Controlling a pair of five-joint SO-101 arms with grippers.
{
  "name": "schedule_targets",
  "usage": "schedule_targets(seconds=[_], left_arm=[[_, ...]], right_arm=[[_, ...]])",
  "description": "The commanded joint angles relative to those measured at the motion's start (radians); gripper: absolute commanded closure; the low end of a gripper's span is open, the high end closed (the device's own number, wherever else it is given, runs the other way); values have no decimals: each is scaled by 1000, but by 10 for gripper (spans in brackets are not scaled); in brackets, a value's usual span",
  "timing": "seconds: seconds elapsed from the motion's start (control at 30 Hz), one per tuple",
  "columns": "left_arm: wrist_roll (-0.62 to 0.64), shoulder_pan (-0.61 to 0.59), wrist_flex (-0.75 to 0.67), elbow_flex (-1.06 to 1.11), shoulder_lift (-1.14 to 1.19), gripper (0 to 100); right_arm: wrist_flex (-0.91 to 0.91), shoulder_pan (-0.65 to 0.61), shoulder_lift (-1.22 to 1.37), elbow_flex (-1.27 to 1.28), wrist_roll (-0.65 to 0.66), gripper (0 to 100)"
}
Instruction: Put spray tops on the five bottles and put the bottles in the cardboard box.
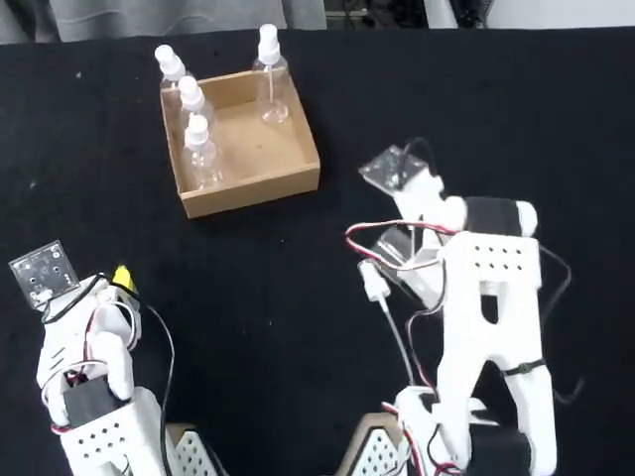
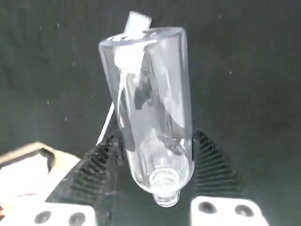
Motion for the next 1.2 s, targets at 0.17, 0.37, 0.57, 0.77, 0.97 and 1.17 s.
schedule_targets(seconds=[0.17, 0.37, 0.57, 0.77, 0.97, 1.17], left_arm=[[0, 7, 3, -7, -8, 805], [0, 7, 3, -7, -8, 805], [0, 7, 3, -7, -8, 805], [0, 7, 3, -7, -8, 805], [0, 5, 3, -5, -8, 805], [0, 5, 5, -5, -8, 805]], right_arm=[[-55, 110, -39, 58, 149, 854], [-146, 163, -39, 148, 264, 854], [-196, 239, -39, 194, 347, 854], [-195, 281, -39, 236, 411, 854], [-195, 284, -39, 285, 417, 854], [-255, 279, -39, 352, 417, 854]])
